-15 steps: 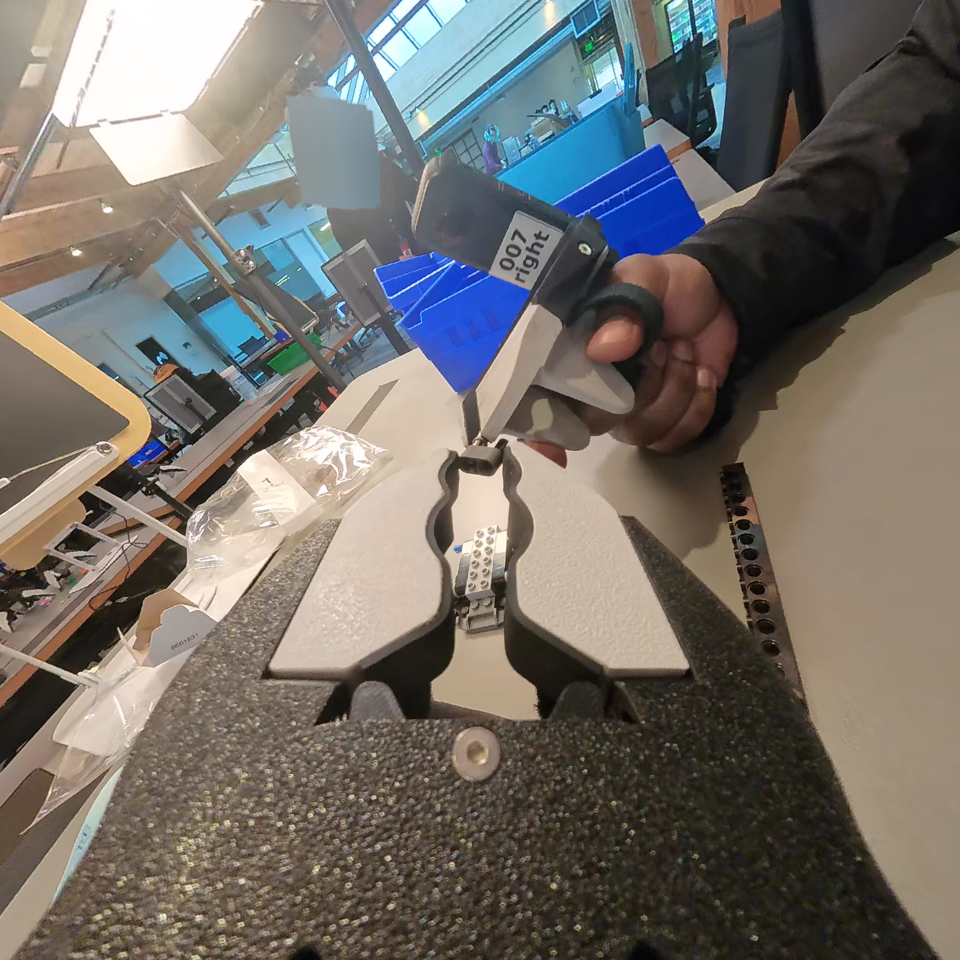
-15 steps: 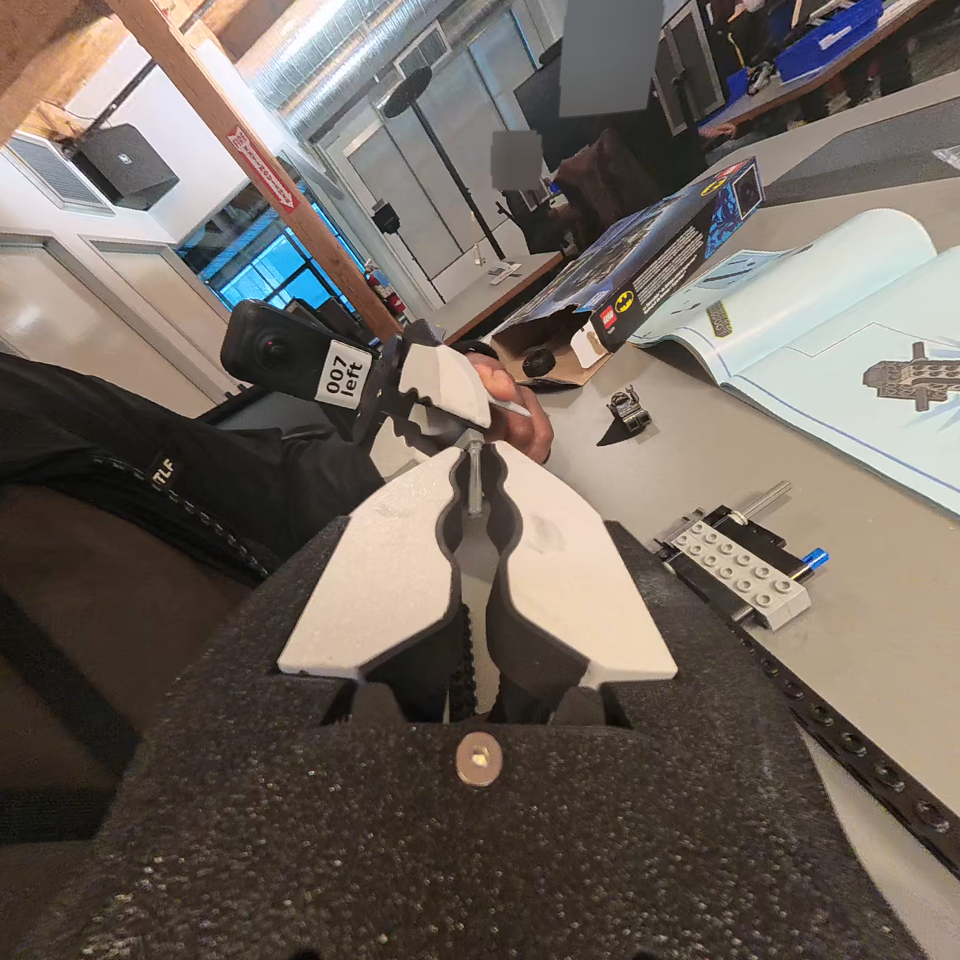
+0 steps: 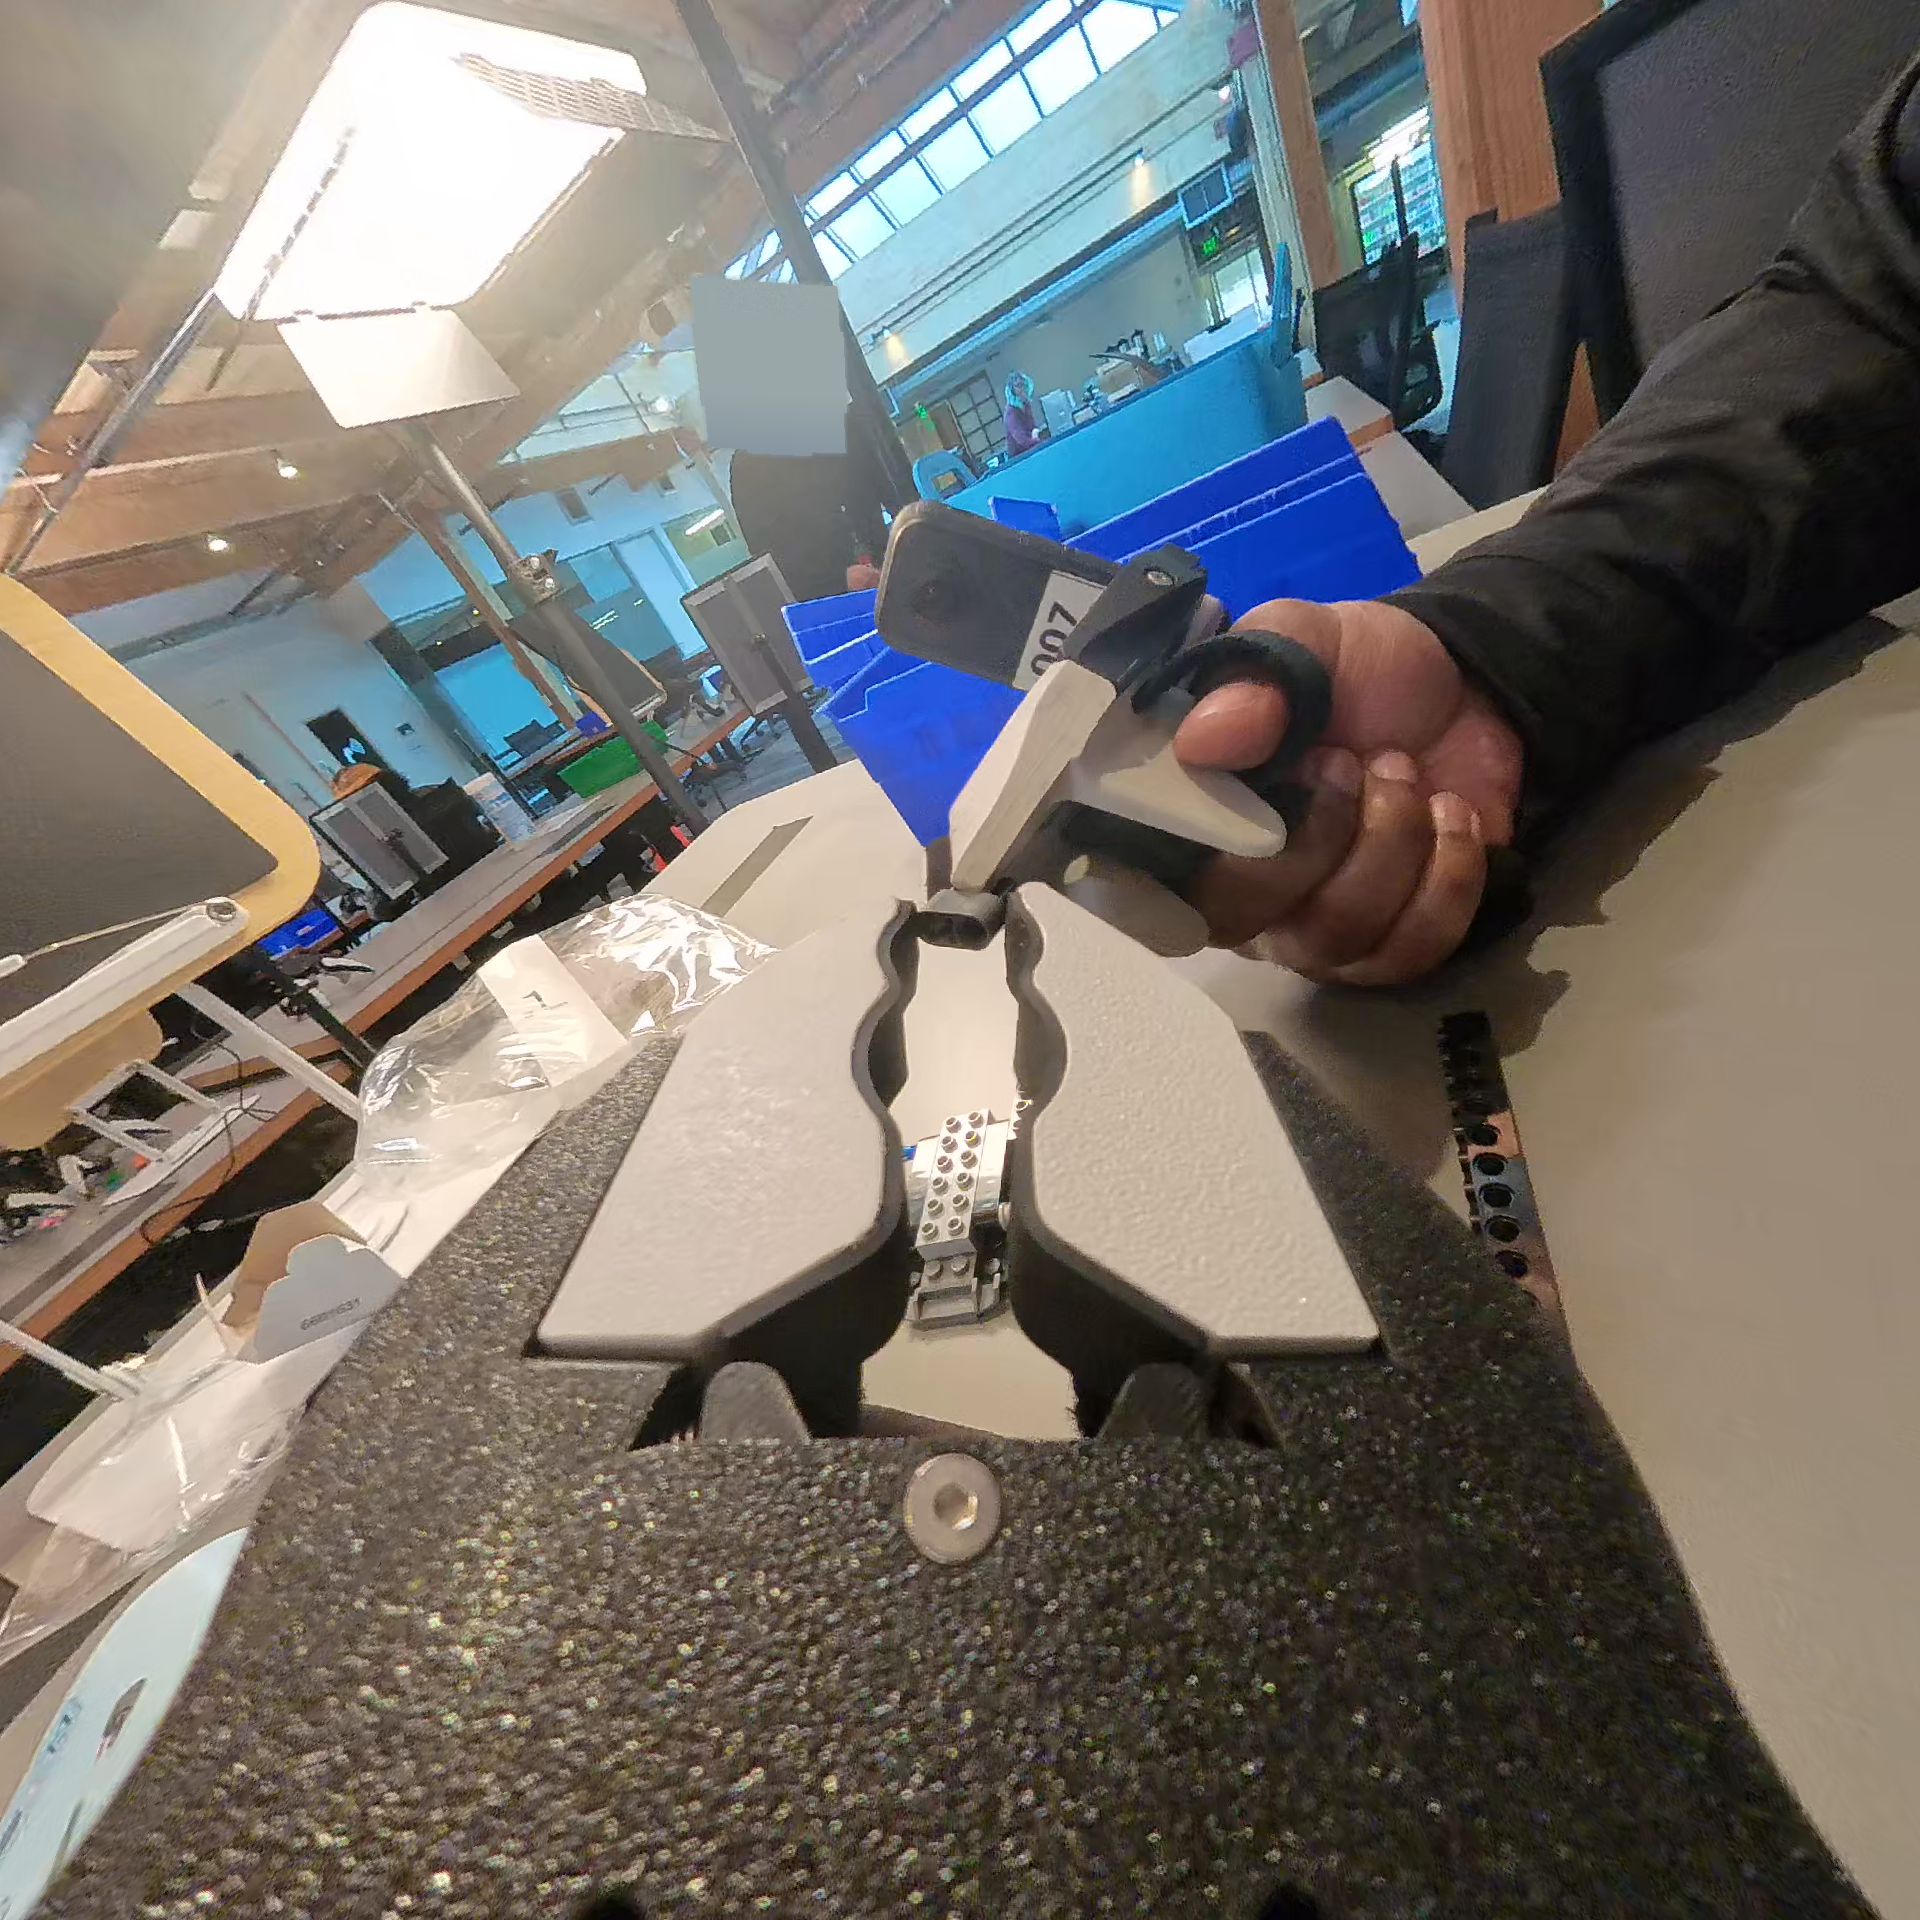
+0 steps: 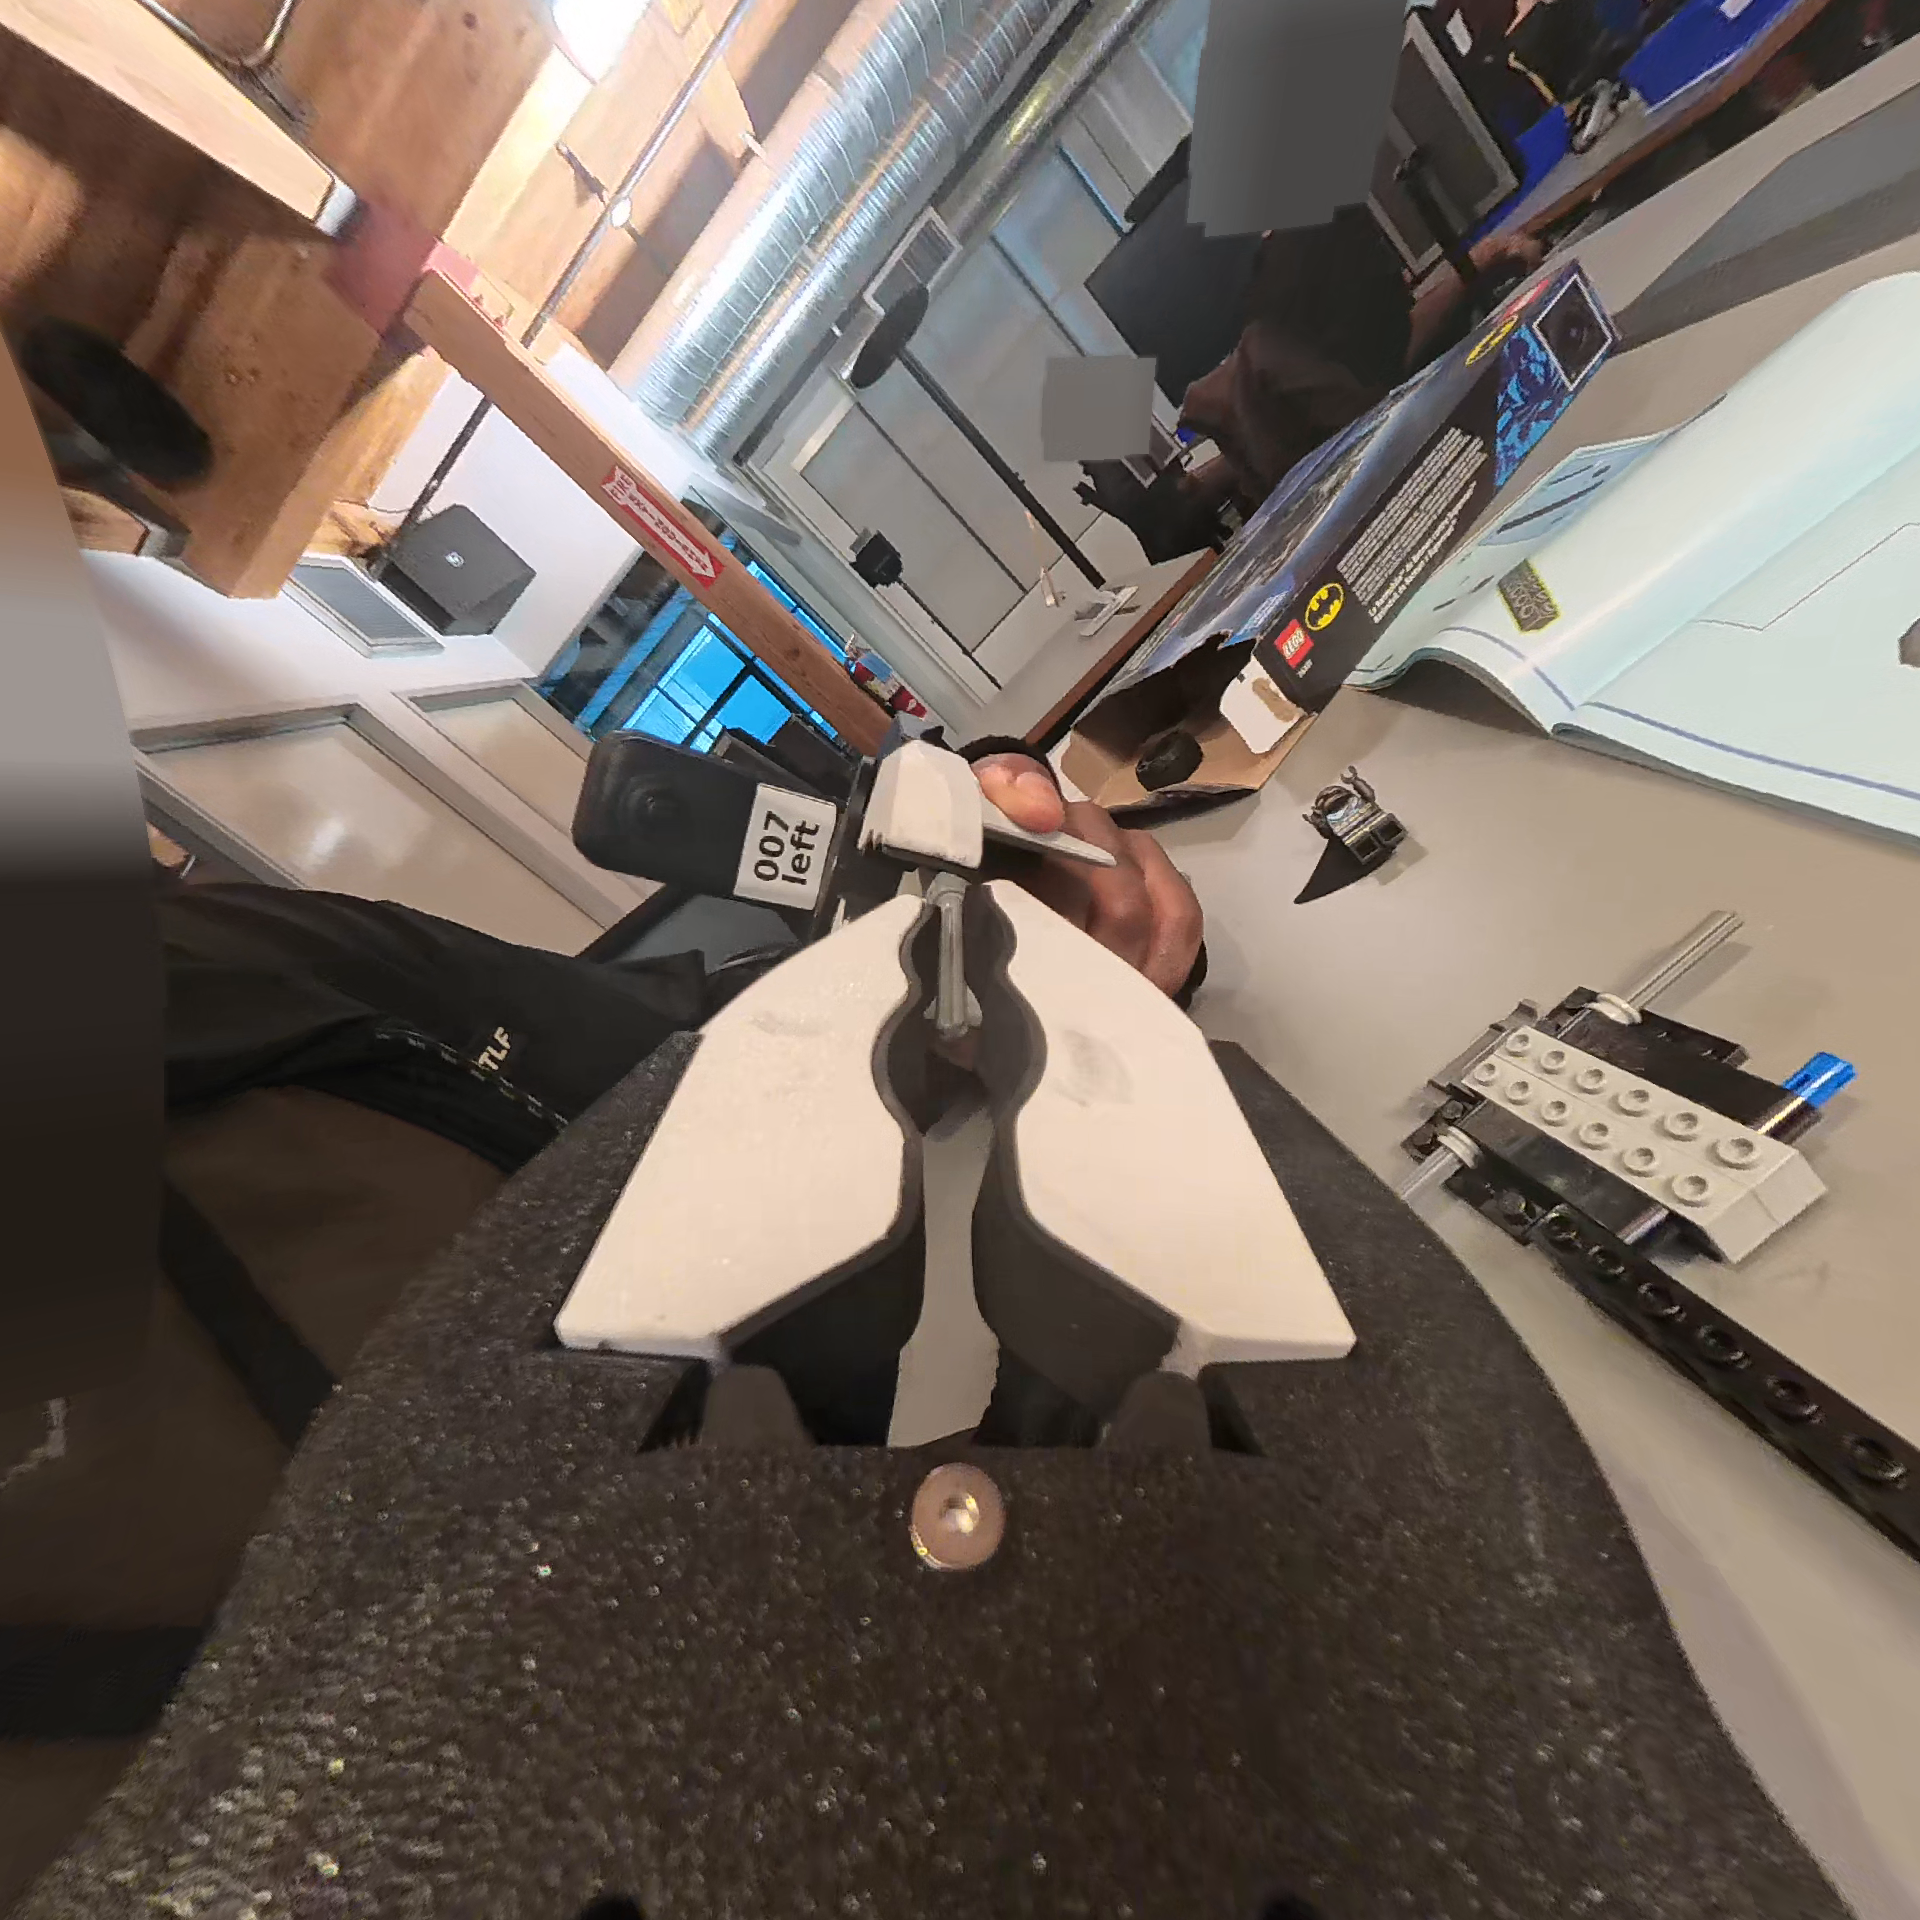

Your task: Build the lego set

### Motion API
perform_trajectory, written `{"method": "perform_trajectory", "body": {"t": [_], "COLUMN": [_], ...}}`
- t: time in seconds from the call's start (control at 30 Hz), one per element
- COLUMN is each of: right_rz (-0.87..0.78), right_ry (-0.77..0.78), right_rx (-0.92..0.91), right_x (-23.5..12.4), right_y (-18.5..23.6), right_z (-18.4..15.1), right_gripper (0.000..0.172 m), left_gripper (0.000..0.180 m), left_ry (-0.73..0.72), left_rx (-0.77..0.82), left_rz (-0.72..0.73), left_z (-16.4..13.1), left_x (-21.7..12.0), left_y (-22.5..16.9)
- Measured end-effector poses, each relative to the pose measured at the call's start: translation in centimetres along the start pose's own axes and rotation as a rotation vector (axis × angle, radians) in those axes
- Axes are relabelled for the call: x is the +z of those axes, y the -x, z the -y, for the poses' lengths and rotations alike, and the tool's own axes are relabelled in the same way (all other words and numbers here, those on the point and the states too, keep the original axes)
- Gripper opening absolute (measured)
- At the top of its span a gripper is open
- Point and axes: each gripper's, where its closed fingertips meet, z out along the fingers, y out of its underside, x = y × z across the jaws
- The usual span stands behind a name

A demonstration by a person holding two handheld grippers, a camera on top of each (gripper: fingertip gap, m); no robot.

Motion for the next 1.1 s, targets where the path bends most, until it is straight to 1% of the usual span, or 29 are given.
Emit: {"method": "perform_trajectory", "body": {"t": [0.17,0.23,0.3,0.37,0.47,0.57,0.63,0.67,0.83,0.93,1.03,1.1], "right_rz": [-0.022,-0.058,-0.123,-0.189,-0.233,-0.25,-0.256,-0.26,-0.25,-0.248,-0.244,-0.254], "right_ry": [0.017,0.018,0.012,0.007,-0.013,0.005,0.008,0.004,-0.005,0.004,0.012,0.025], "right_rx": [-0.039,-0.094,-0.179,-0.258,-0.321,-0.389,-0.424,-0.441,-0.478,-0.48,-0.486,-0.494], "right_x": [-0.1,-0.1,-0.2,-0.6,-0.9,-0.7,-0.5,-0.5,-0.4,-0.4,-0.3,-0.4], "right_y": [-0.2,-0.3,-0.7,-1.3,-1.4,-1.2,-1.1,-1.0,-0.6,-0.7,-0.7,-0.8], "right_z": [0.0,0.1,0.5,0.9,1.5,1.2,1.0,0.9,1.0,0.8,0.7,0.7], "right_gripper": [0.004,0.005,0.005,0.004,0.005,0.005,0.005,0.005,0.005,0.005,0.005,0.011], "left_gripper": [0.016,0.017,0.017,0.017,0.02,0.023,0.023,0.023,0.02,0.009,0.008,0.007], "left_ry": [0.007,0.008,-0.023,-0.05,-0.007,0.021,0.009,0.011,0.038,0.022,0.012,0.021], "left_rx": [-0.011,-0.056,-0.137,-0.284,-0.583,-0.866,-0.984,-1.02,-1.074,-1.098,-1.106,-1.112], "left_rz": [-0.02,-0.044,-0.056,-0.102,-0.154,-0.231,-0.296,-0.325,-0.37,-0.395,-0.401,-0.383], "left_z": [-0.2,-0.3,0.1,0.5,-0.1,-0.6,-0.5,-0.5,-0.8,-0.6,-0.5,-0.8], "left_x": [0.1,0.0,-0.2,-0.5,-0.4,0.0,0.0,0.0,0.2,0.2,0.2,0.2], "left_y": [0.0,0.0,0.4,0.8,1.7,1.6,1.1,0.8,0.1,-0.3,-0.4,-0.2]}}
